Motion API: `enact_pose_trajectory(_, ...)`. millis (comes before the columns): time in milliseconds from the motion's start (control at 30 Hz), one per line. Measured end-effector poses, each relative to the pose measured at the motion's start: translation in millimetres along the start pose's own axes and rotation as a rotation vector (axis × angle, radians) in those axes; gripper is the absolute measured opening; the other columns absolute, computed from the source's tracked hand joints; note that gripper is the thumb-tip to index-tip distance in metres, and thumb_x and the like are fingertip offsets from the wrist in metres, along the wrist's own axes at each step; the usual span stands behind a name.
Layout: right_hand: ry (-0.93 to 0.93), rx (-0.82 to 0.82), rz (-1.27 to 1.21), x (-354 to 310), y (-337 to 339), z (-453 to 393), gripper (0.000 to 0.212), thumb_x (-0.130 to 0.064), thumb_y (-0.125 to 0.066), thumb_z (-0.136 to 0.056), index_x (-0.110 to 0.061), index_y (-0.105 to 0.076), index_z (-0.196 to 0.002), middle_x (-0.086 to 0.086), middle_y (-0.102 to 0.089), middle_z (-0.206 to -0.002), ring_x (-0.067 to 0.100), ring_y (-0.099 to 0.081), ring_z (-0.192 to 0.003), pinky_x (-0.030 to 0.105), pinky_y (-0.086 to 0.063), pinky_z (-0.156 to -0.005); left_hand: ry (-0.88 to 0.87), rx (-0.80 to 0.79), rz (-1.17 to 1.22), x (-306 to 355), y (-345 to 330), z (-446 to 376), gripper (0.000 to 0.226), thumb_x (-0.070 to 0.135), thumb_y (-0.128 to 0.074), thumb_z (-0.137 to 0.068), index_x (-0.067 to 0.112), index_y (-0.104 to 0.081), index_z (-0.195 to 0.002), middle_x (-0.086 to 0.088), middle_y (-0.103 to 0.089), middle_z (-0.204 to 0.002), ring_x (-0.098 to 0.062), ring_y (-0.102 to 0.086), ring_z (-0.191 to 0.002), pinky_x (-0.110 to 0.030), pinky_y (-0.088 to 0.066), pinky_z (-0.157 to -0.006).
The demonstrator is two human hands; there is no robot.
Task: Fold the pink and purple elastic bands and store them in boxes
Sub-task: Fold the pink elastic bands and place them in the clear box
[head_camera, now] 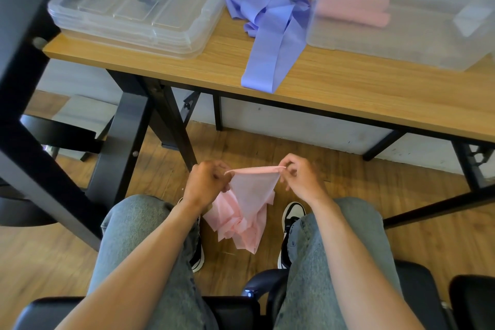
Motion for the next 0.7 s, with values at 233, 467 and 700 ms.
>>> enact_pose_trajectory(233, -0.111, 0.036, -0.386, -3.2, 7.7, -4.1, 0.006, -0.005, -0.067, -0.097, -0.009, -0.071, -0.098, 0.003, -0.079, -0.083, 0.013, -0.078, -0.076, 0.033, -0.066, -0.073, 0.174, 0.015, 0.387, 1.5, 0.6, -4.1, 0.010, 0.021, -0.080, -0.089, 0.011, -0.078, -0.090, -0.002, -0.078, -0.086, -0.020, -0.076, -0.082, -0.030, -0.063, -0.071)
enact_pose_trajectory(467, -0.117, 0.007, -0.441, -1.2, 5.6, -4.7, 0.008, -0.013, -0.072, -0.096, -0.011, -0.072, -0.104, -0.001, -0.080, -0.088, 0.014, -0.079, -0.082, 0.032, -0.065, -0.073, 0.232, 0.031, 0.558, 2.0, 3.6, -3.1, 0.012, 0.008, -0.080, -0.087, 0.004, -0.075, -0.097, -0.008, -0.079, -0.089, -0.026, -0.077, -0.084, -0.031, -0.063, -0.072)
enact_pose_trajectory(700, -0.076, 0.012, -0.168, 4.9, 2.2, -4.6, 0.015, -0.012, -0.074, -0.095, -0.016, -0.078, -0.109, -0.005, -0.077, -0.098, 0.007, -0.071, -0.085, 0.032, -0.064, -0.077, 0.062, -0.026, 0.206, -7.3, 2.1, -5.2, 0.022, 0.017, -0.078, -0.088, 0.014, -0.078, -0.111, 0.005, -0.079, -0.091, -0.002, -0.073, -0.080, -0.033, -0.063, -0.083)
Point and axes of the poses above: each hand's wrist, its own z-axis away from the middle knuckle, its own y-axis out of the back of the hand, x = y × z, the point moved 3 cm from there along -z, towards the middle knuckle
